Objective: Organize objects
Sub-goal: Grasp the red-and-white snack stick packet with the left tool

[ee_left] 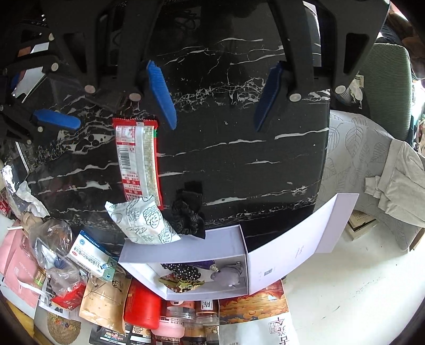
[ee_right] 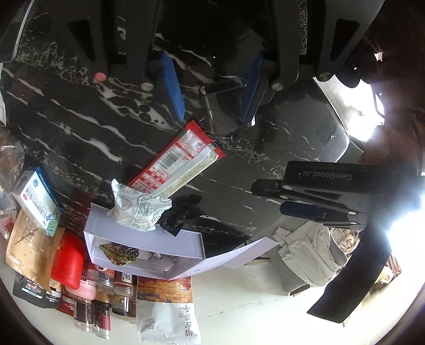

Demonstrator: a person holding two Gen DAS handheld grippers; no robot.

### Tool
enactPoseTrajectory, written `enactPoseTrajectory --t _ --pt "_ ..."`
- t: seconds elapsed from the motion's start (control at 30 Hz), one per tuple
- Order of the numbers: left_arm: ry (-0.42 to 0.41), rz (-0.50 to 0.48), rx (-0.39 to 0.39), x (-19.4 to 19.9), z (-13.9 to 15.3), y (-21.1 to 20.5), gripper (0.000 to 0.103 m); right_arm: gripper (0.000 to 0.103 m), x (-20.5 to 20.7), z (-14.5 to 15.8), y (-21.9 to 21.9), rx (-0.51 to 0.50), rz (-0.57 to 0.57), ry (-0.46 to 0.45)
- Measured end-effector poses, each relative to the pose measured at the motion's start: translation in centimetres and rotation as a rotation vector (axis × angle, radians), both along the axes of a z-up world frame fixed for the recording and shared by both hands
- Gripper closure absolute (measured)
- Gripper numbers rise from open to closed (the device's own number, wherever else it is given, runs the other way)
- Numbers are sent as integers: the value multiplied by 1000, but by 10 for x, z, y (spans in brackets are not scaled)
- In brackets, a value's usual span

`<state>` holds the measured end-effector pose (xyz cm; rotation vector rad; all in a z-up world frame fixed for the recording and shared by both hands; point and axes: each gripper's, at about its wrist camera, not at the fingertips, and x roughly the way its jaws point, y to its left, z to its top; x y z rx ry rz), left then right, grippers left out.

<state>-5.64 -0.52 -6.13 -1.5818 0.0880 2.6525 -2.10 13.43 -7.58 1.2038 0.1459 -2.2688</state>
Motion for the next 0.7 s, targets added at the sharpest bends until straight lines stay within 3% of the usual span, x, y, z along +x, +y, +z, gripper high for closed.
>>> enactPoseTrajectory --t 0.43,0.7 --pt "-56 3 29 -7 -29 -3 44 58 0 -16 -13 -11 62 -21" --pt "-52 -43 59 -21 -31 13 44 58 -6 -15 16 6 -35 -20"
